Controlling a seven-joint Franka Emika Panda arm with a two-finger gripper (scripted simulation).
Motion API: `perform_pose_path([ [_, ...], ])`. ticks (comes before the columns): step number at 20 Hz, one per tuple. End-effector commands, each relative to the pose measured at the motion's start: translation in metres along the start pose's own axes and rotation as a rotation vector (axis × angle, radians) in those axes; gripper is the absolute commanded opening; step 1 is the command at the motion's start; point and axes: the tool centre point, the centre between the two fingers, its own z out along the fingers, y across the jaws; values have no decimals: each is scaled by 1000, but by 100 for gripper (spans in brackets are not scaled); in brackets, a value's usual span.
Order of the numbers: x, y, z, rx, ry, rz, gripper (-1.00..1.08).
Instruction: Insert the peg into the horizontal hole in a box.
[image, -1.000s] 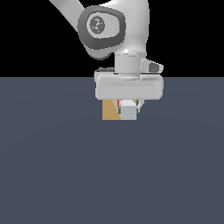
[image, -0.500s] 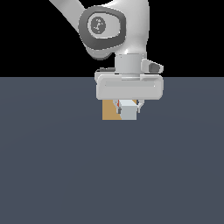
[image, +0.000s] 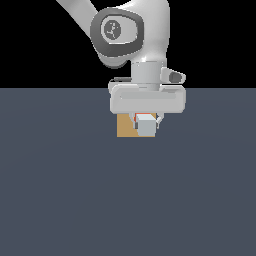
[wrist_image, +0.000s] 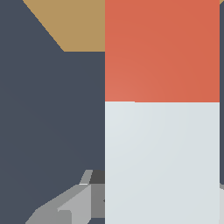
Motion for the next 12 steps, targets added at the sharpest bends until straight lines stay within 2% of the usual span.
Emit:
perform_pose_path([
  [1, 12, 1, -2, -4, 1, -2, -100],
  [8, 63, 0, -4, -7, 1, -2, -100],
  [12, 79, 1, -4, -7, 1, -2, -100],
])
